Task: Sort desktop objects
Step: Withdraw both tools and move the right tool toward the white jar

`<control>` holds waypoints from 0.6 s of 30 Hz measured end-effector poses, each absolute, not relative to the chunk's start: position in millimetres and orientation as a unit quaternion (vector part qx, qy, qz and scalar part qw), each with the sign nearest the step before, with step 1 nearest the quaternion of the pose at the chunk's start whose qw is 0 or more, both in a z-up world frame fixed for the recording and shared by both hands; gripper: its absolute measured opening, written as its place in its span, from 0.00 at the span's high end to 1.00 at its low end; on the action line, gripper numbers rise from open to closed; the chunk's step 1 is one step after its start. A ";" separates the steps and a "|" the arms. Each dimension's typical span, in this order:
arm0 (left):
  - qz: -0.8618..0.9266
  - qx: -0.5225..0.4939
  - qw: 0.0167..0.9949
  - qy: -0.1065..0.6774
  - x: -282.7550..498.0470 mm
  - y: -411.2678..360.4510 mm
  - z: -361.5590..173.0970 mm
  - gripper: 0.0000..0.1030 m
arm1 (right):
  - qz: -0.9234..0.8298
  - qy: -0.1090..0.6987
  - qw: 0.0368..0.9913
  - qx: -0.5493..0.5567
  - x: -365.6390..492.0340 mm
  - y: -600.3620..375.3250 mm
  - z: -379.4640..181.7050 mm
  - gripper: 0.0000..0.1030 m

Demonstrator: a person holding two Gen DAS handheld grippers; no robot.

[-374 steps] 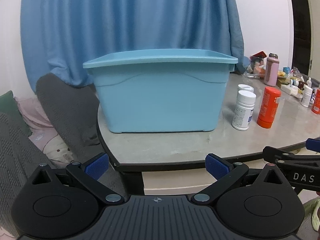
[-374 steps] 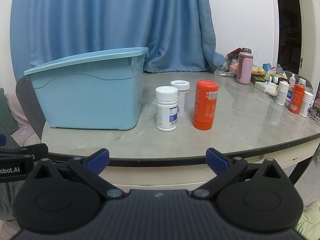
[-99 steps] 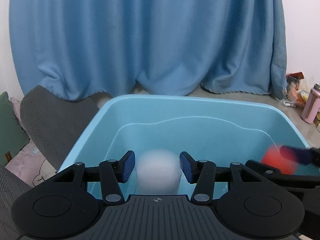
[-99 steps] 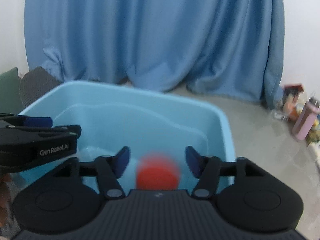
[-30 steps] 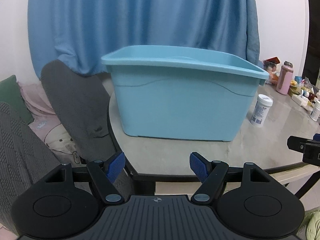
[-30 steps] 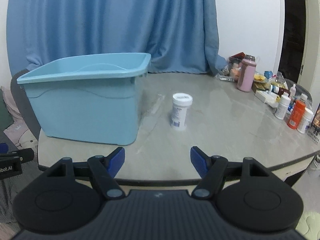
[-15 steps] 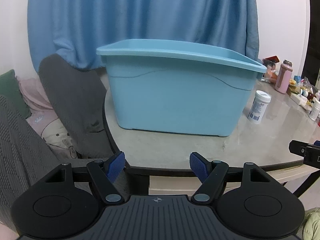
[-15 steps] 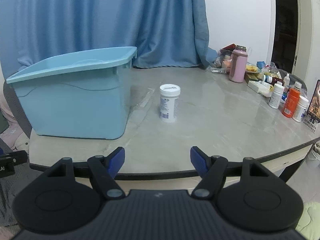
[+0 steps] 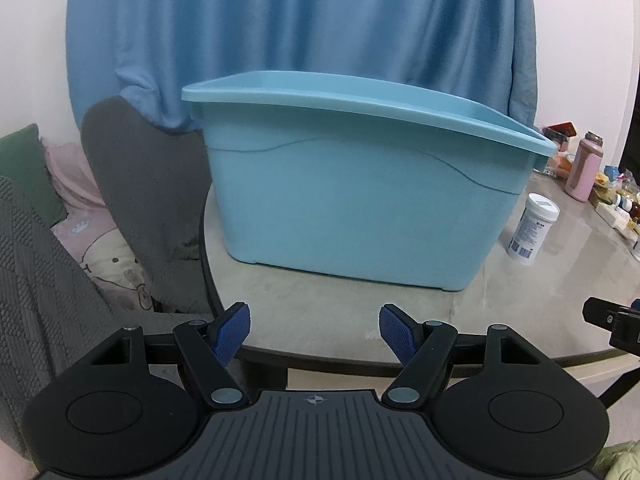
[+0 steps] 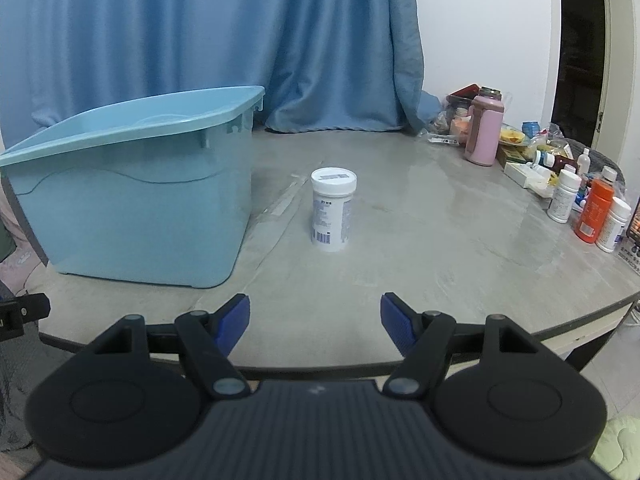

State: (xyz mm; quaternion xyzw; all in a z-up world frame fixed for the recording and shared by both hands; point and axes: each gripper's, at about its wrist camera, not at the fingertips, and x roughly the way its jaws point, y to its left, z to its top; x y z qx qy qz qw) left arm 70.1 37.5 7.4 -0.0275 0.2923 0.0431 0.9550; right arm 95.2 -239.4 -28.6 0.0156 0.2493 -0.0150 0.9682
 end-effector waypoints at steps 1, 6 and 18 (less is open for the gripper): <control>0.043 -0.028 0.955 0.291 71.5 37.6 7.4 0.28 | -0.014 0.250 0.968 0.016 98.1 -240.6 -28.9 0.30; 0.048 -0.026 0.955 0.293 82.0 34.7 5.9 0.28 | -0.011 0.252 0.968 0.015 115.6 -244.0 -29.7 0.30; 0.057 -0.030 0.954 0.292 107.3 29.1 -0.1 0.28 | -0.004 0.259 0.966 0.016 159.9 -251.8 -38.1 0.30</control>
